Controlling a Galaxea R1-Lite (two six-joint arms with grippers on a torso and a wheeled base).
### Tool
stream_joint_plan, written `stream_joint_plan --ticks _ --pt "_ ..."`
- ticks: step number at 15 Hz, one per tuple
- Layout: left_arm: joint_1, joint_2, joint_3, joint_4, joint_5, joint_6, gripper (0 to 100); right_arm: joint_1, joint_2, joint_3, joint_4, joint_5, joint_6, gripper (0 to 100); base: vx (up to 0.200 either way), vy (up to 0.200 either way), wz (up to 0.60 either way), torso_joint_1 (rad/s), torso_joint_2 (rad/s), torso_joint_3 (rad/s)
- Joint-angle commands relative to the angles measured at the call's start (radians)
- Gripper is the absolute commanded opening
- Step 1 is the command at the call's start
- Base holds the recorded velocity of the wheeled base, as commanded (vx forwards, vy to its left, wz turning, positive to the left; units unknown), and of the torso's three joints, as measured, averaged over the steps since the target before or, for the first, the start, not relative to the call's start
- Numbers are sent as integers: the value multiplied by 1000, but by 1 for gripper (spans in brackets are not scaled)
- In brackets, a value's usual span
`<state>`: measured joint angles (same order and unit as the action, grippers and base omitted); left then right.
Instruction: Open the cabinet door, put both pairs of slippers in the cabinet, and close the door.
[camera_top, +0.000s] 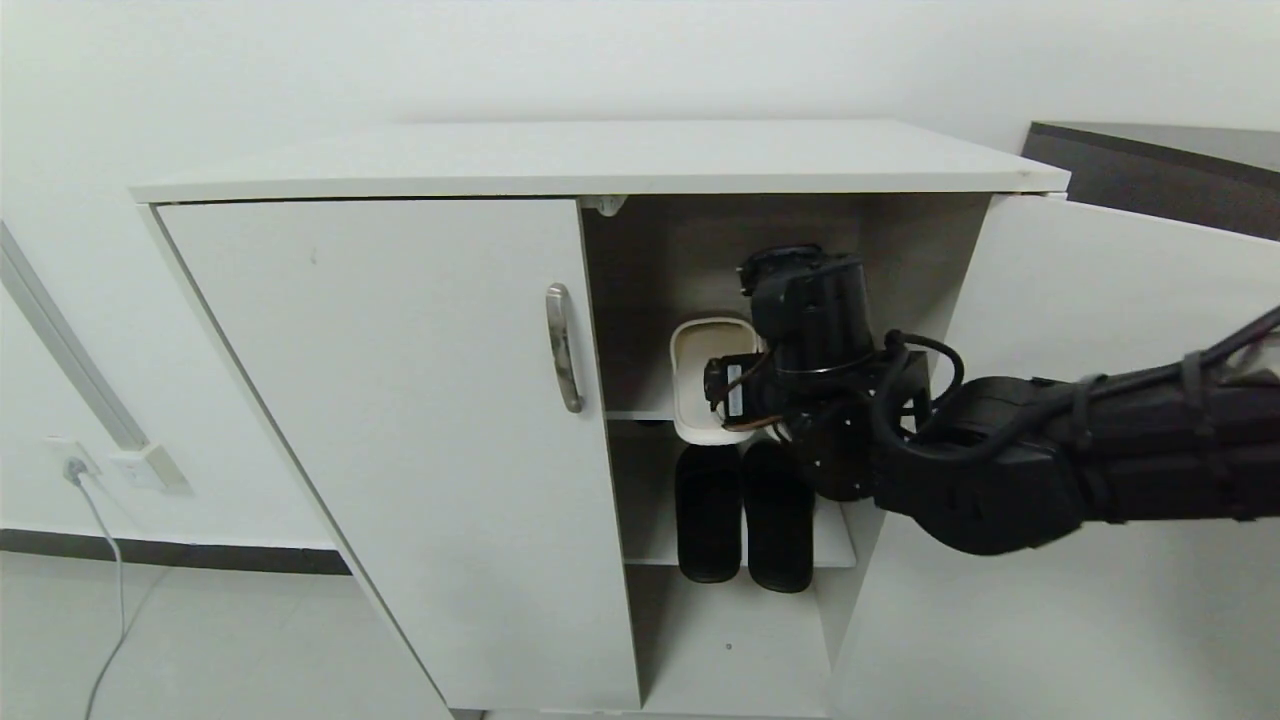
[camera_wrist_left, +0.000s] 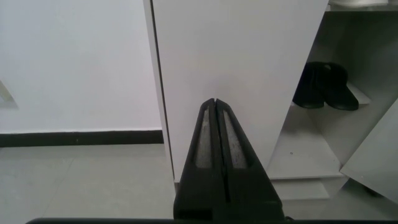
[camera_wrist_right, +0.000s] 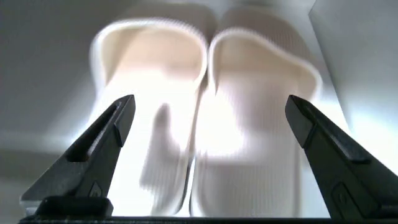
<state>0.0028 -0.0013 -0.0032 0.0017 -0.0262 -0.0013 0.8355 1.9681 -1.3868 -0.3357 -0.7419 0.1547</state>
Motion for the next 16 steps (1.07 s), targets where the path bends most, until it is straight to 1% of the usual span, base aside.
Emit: stream_joint_plan --ticks 1,5,7,9,10,13,14,16 --pt "0 1 0 0 0 0 0 65 -153 150 -45 19 0 100 0 0 0 0 0 0" --pt "0 1 0 0 0 0 0 126 -322 396 -108 139 2 100 0 0 0 0 0 0" --pt "0 1 0 0 0 1 0 131 -351 506 -170 185 0 100 0 0 0 0 0 0" --pt "0 1 0 0 0 1 0 131 -368 601 -250 253 -10 100 0 0 0 0 0 0" --pt "0 1 0 0 0 1 0 131 -362 618 -278 265 -29 100 0 0 0 0 0 0" --pt "0 1 0 0 -1 3 0 142 -360 623 -282 265 -40 100 0 0 0 0 0 0" --pt "0 1 0 0 -1 3 0 149 -367 626 -282 265 -40 0 0 0 0 0 0 0" --pt "0 1 0 0 -1 3 0 157 -376 626 -284 265 -40 0 0 0 0 0 0 0"
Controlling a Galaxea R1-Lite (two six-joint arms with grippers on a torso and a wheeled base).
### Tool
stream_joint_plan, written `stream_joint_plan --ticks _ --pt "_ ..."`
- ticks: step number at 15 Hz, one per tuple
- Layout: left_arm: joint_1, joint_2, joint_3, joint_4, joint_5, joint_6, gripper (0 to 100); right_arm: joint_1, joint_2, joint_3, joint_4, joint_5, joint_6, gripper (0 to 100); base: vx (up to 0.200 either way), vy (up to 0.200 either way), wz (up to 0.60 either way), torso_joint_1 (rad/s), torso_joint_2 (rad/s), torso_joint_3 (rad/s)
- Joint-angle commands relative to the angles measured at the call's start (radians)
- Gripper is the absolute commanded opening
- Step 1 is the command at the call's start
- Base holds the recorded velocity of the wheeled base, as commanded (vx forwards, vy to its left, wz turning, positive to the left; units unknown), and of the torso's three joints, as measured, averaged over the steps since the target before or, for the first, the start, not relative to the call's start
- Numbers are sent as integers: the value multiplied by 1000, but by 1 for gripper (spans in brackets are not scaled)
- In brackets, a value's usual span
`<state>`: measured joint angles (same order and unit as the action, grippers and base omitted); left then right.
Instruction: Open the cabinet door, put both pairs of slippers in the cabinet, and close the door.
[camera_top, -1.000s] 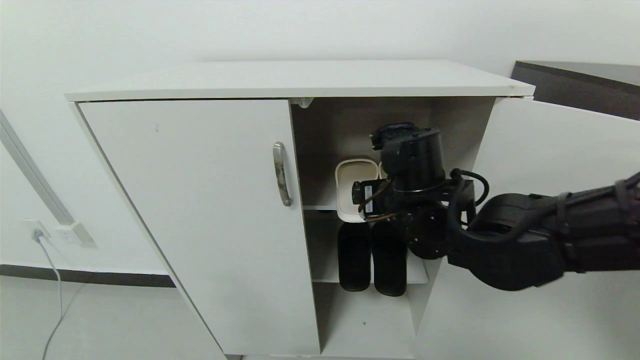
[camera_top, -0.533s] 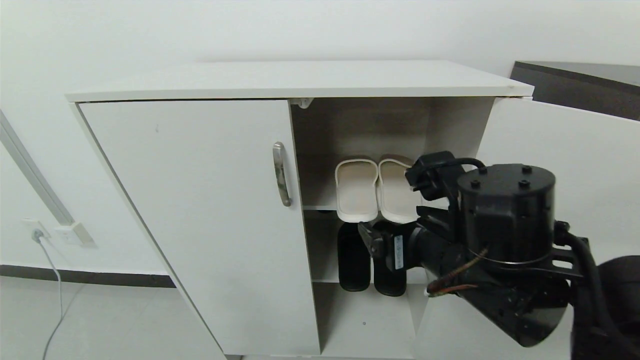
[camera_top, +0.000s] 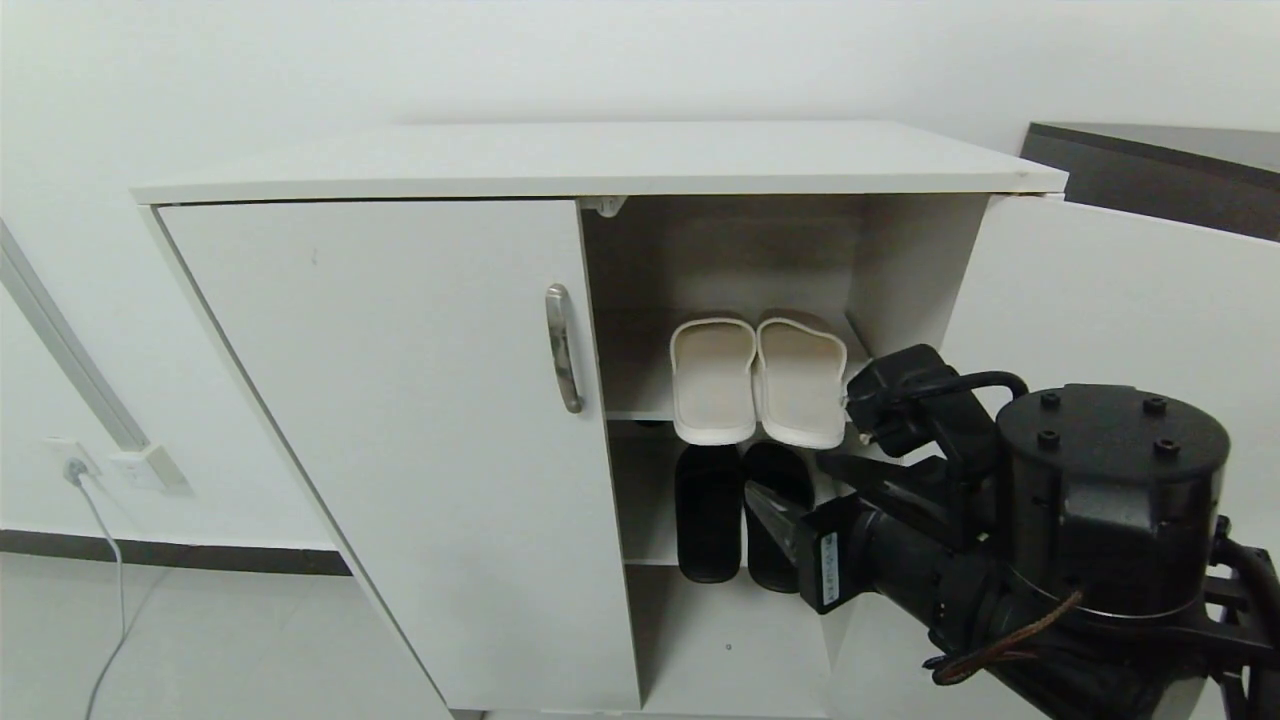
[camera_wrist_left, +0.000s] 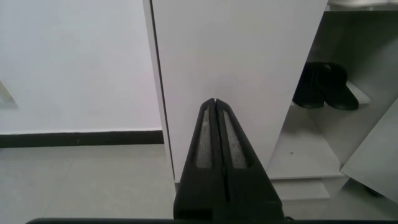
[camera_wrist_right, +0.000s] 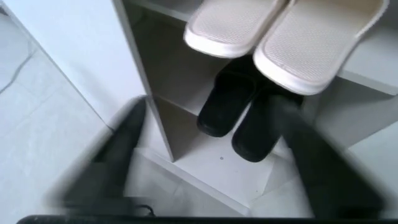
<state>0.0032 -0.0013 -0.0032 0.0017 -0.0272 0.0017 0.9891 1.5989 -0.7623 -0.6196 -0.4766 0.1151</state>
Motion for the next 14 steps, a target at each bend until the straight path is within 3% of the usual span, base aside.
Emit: stream_joint_plan --ticks 1,4,10,14 --pt "0 1 0 0 0 0 0 5 -8 5 0 0 1 0 0 0 0 0 0 0" --pt "0 1 0 0 0 0 0 5 -4 28 0 7 1 0 0 0 0 0 0 0" --pt "0 1 0 0 0 0 0 3 10 98 -114 33 -43 0 -200 0 0 4 1 2" --pt "0 1 0 0 0 -2 0 3 24 110 -120 33 -45 0 -200 0 0 -2 2 5"
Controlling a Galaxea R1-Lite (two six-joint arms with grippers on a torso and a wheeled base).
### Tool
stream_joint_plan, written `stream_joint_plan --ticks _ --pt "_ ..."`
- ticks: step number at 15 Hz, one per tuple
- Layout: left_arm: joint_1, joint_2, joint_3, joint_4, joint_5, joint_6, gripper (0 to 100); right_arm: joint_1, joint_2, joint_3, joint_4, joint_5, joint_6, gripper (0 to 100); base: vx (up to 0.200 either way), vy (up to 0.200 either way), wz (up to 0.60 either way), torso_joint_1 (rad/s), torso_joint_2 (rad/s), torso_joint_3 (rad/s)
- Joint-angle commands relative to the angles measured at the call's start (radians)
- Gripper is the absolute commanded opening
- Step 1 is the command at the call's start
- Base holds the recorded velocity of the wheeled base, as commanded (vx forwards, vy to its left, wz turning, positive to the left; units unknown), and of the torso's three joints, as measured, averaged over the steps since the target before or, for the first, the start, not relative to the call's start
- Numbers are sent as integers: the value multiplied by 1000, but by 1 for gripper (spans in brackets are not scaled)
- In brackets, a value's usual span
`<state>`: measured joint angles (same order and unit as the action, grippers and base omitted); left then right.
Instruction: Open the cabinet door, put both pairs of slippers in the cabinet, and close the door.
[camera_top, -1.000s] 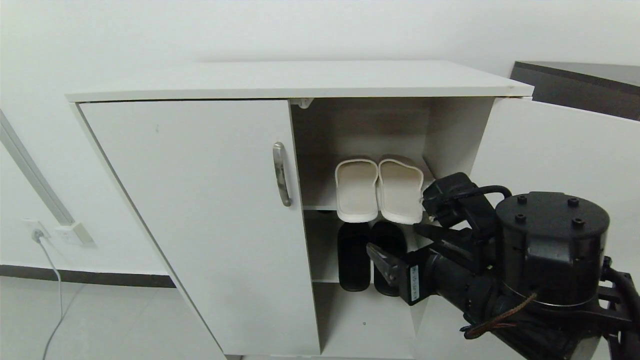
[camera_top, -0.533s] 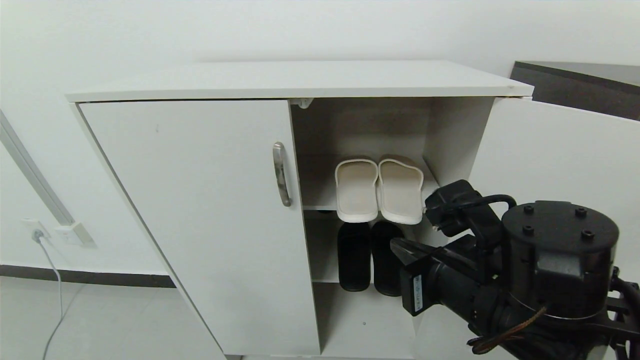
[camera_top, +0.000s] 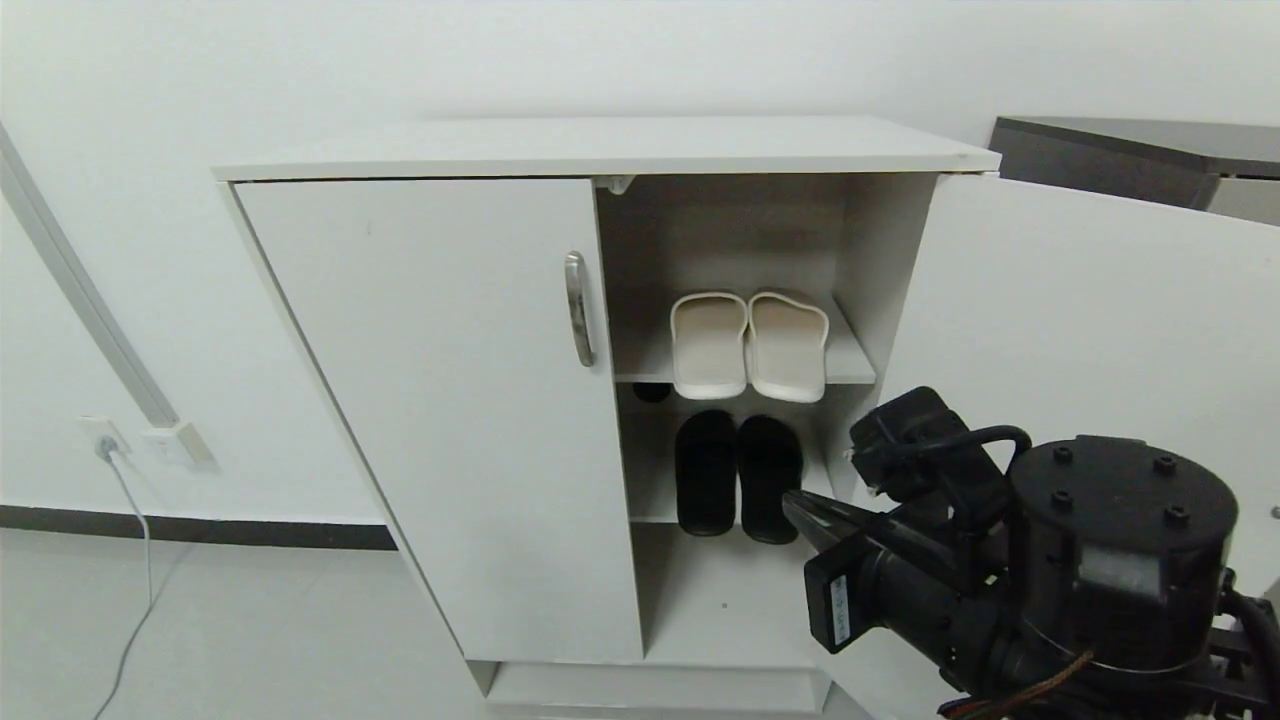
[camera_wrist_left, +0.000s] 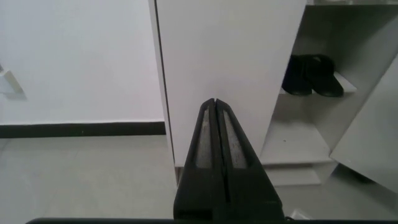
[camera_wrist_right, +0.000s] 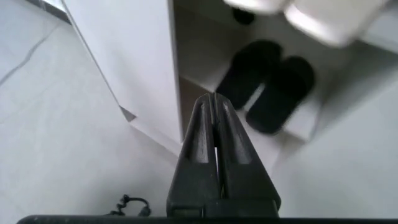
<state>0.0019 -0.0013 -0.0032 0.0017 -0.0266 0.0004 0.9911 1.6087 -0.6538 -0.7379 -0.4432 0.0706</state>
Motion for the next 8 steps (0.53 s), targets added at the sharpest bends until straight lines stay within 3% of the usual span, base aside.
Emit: stream_joint_plan --ticks 1,8 --pt "1 1 0 0 1 0 0 1 16 3 -3 0 0 0 -200 0 0 2 2 2" --pt "1 1 0 0 1 1 0 1 19 19 -5 1 -14 0 0 0 0 0 0 0"
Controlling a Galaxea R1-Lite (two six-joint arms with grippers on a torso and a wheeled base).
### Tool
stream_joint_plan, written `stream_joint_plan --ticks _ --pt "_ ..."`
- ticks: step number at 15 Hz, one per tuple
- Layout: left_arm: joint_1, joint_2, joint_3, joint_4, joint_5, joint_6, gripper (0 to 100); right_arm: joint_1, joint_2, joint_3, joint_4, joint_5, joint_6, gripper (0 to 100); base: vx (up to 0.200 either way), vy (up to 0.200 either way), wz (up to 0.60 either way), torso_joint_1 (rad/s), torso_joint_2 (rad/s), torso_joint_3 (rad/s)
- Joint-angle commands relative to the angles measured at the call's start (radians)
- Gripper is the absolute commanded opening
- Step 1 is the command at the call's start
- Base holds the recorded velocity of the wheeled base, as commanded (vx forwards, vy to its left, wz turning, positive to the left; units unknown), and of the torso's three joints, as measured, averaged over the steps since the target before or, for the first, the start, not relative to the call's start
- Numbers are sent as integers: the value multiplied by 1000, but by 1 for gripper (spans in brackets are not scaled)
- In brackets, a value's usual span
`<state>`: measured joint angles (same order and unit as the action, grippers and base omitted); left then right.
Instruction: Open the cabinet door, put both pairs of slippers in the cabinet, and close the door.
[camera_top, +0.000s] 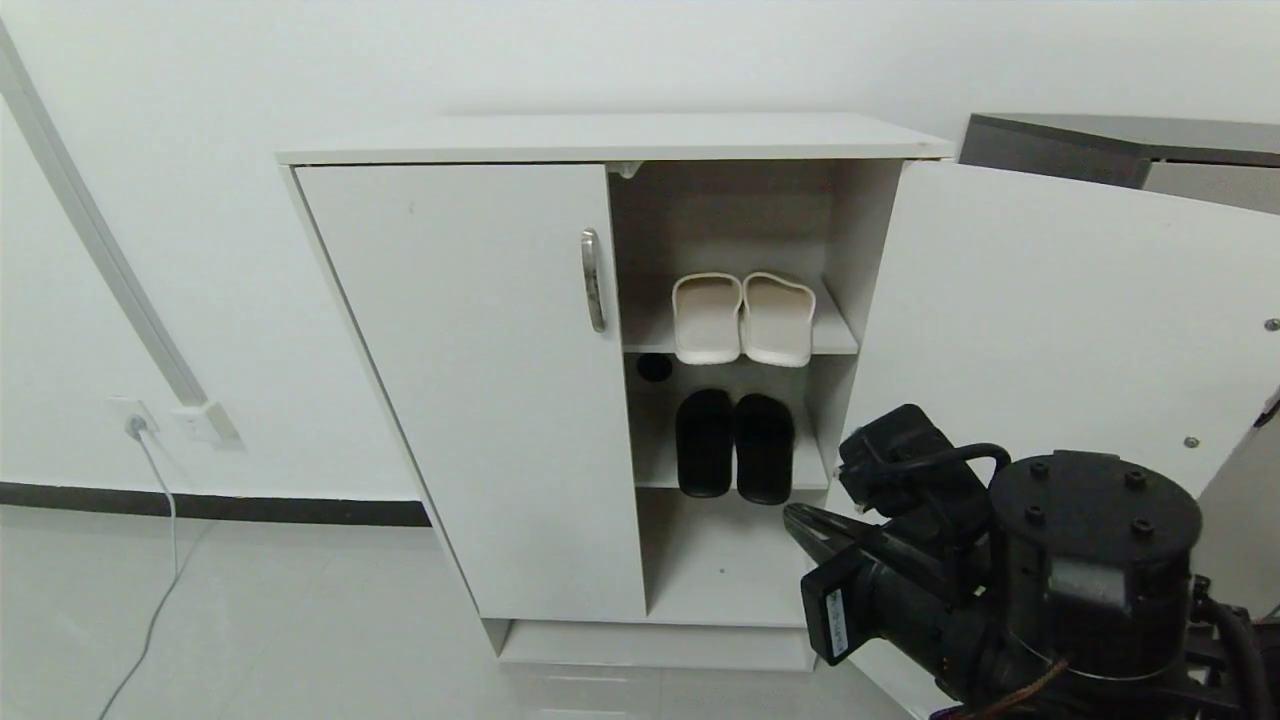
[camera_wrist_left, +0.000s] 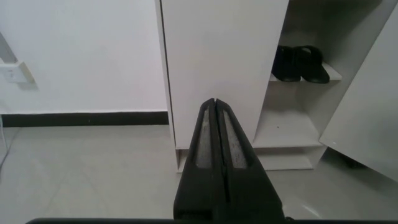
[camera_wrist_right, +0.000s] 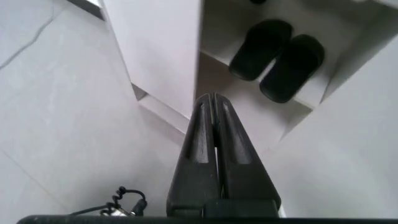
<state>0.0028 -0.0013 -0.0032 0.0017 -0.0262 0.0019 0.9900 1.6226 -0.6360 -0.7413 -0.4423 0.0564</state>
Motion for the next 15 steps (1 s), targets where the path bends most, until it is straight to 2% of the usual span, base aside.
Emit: stream_joint_plan --ticks 1,12,15 --pt "0 1 0 0 0 0 0 -1 7 1 -1 1 0 0 0 0 0 0 0 0" --pt "0 1 0 0 0 0 0 -11 23 1 -1 -1 0 0 0 0 0 0 0 0" --pt "0 1 0 0 0 0 0 -13 26 1 -1 -1 0 0 0 0 0 12 -165 -268"
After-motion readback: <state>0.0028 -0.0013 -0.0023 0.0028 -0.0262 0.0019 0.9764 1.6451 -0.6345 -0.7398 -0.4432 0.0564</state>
